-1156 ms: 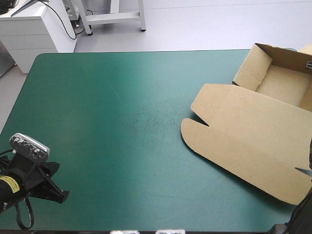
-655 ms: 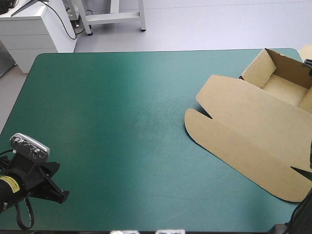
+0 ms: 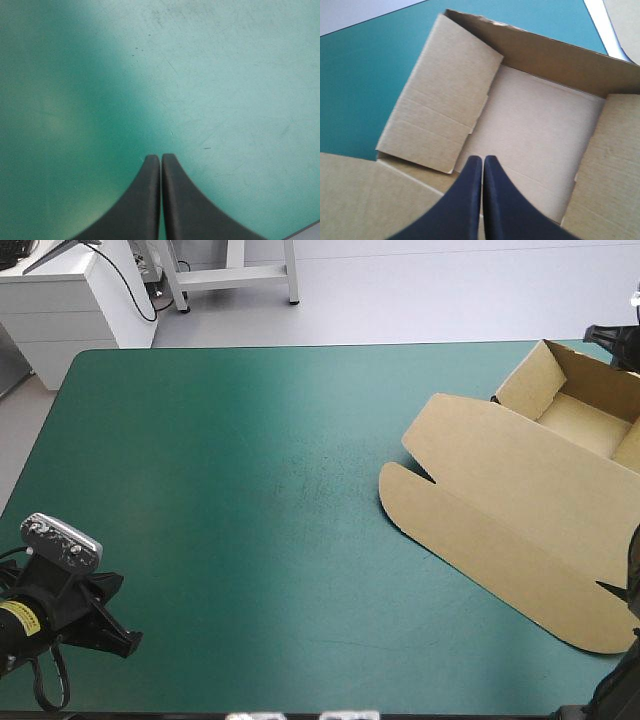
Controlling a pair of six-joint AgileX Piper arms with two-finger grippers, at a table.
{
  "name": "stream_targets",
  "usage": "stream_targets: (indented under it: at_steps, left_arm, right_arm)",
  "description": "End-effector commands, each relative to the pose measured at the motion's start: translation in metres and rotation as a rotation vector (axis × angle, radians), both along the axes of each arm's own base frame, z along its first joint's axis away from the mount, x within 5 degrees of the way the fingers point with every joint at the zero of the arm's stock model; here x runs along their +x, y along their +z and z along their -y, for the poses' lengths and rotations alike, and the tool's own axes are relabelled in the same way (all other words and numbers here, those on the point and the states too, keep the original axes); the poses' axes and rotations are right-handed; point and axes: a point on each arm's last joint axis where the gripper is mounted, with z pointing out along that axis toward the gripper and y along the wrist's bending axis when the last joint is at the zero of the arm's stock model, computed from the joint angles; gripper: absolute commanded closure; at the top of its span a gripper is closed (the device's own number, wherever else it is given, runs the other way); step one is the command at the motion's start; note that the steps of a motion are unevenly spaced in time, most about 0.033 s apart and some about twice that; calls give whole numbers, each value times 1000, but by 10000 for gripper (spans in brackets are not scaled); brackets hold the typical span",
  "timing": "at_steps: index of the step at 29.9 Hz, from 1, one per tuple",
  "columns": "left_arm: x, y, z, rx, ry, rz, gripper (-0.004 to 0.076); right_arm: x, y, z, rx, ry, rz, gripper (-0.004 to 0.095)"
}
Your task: Fold the box
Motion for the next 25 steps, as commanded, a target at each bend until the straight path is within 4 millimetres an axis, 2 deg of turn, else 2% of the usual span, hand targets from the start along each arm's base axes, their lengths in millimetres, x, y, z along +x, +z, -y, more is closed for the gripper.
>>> stream_targets:
  at_steps: [1, 6, 9, 12, 19, 25]
  left_arm:
    - [-2, 3, -1, -9, 12, -25, 731]
    - [-3, 3, 0, -12, 10, -26, 731]
    - [-3, 3, 0, -17, 8, -28, 731]
    - [-3, 3, 0, -18, 7, -28, 731]
    - [-4, 4, 6, -80, -24, -39, 731]
    - [1, -4, 13, -139, -43, -31, 731]
  right_arm:
    - [-22, 44, -37, -41, 80, 117, 913]
    - [-29, 47, -90, -83, 230, 108, 913]
    - [-39, 44, -108, -84, 279, 82, 914]
    - [-56, 35, -117, -123, 329, 35, 913]
    - [-126, 9, -114, -249, 359, -54, 914]
    - [-208, -6, -126, -236, 428, 102, 914]
